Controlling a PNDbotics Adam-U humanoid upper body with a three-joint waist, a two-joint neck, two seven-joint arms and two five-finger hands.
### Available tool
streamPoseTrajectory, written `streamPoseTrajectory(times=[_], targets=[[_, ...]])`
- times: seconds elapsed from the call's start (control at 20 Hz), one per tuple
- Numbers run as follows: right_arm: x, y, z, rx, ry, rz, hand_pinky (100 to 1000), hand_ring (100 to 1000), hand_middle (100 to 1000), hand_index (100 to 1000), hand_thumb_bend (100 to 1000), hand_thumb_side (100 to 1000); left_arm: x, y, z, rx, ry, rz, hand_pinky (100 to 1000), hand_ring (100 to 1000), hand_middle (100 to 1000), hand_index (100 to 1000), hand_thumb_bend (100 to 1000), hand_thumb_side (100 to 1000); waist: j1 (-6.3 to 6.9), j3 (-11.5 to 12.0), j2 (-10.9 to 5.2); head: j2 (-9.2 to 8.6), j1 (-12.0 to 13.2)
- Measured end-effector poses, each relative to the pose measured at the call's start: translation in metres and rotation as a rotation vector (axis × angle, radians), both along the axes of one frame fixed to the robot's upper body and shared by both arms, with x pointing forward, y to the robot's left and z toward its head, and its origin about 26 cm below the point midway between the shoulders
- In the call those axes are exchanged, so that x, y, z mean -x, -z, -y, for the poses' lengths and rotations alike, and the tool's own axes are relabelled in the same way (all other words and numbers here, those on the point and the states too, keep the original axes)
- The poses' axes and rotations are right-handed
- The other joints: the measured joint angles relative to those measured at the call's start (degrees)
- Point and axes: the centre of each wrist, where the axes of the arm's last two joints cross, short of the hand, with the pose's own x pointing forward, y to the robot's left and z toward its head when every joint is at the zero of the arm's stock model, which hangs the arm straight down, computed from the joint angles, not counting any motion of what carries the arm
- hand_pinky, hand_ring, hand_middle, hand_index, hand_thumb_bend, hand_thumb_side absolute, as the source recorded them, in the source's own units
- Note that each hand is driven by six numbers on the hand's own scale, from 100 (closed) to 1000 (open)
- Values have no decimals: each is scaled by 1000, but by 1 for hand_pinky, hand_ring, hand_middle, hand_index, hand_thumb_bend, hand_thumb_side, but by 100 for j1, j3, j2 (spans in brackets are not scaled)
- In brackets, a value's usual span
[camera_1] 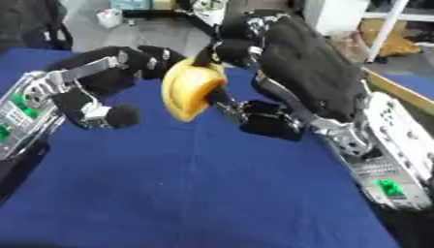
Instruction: Pick up the objects with one hand, pass them to the other hand, and then place them into the box on the other side of the table.
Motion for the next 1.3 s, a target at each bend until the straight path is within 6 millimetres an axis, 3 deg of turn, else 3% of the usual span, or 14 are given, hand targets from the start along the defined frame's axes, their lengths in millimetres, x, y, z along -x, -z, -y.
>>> streamPoseTrajectory(times=[0.3, 0.8, 1.3], targets=[[-7, 6, 37, -35, 136, -37, 567, 521, 466, 313, 103, 100, 0, -2, -27, 68, -151, 38, 893, 859, 828, 857, 627, 660, 0, 0, 0, -2, -2], [-12, 34, 142, -227, 672, -162, 536, 499, 451, 265, 110, 100, 4, 7, -66, 172, -363, 27, 872, 831, 799, 835, 562, 665, 0, 4, 0, -20, -24], [-52, 86, 231, -351, 1120, -294, 513, 485, 439, 264, 130, 100, 10, 20, -82, 228, -462, -4, 857, 810, 777, 807, 534, 664, 1, 36, 0, -22, -57]])
